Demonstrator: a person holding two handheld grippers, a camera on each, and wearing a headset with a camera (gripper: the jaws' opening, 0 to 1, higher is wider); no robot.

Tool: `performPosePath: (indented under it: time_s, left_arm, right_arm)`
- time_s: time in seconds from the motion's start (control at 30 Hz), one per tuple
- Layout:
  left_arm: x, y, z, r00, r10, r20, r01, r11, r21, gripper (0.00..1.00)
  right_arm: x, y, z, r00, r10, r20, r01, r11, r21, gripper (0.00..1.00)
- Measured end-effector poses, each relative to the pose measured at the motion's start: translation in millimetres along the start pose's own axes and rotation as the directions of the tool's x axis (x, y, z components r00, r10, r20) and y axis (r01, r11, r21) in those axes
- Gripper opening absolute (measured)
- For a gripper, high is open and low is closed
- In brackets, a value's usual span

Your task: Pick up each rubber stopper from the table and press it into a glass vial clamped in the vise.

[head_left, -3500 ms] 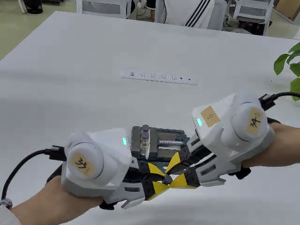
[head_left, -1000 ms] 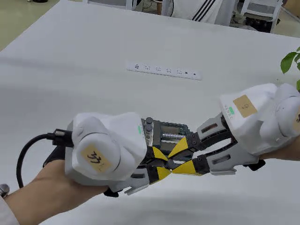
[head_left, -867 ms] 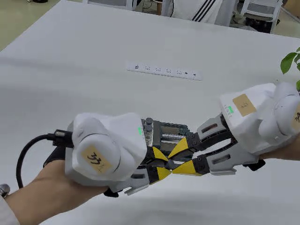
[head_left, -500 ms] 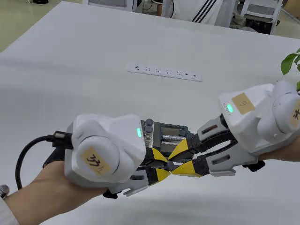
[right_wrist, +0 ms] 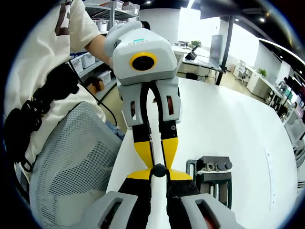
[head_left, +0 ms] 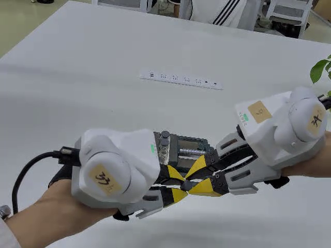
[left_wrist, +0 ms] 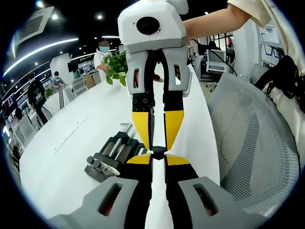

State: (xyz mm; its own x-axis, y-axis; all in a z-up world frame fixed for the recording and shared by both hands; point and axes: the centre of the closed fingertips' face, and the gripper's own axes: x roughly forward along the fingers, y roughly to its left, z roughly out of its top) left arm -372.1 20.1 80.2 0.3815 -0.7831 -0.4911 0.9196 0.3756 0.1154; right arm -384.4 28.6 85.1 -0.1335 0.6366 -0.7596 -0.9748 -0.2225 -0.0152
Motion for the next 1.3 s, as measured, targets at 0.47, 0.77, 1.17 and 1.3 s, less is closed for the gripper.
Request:
performPosePath:
  time_s: [0.47,0.77,1.17,1.3]
  left_arm:
    - [-11.0,18.1,-22.5,0.9952,0.098,-0.009,-0.098,0.992,-0.081,0.45]
    - [-19.0,32.9,-44.0,0.9875,0.156,-0.022,-0.158,0.973,-0.166,0.76]
    - [-30.5,45.2,-68.7,0.9791,0.196,-0.052,-0.203,0.95,-0.236,0.99]
    - [-33.1,44.9,-74.4,0.9781,0.2,-0.057,-0.208,0.947,-0.246,0.99]
  right_arm:
    - [4.5,-4.9,-6.5,0.9992,0.009,-0.039,-0.009,1.0,0.009,0.06]
    - [6.9,-6.9,-7.9,0.9975,0.023,-0.066,-0.023,1.0,0.0,0.06]
    - [7.6,-11.8,-13.2,0.9934,0.036,-0.109,-0.037,0.999,-0.007,0.05]
    - [7.6,-17.9,-19.7,0.9897,0.032,-0.139,-0.034,0.999,-0.012,0.05]
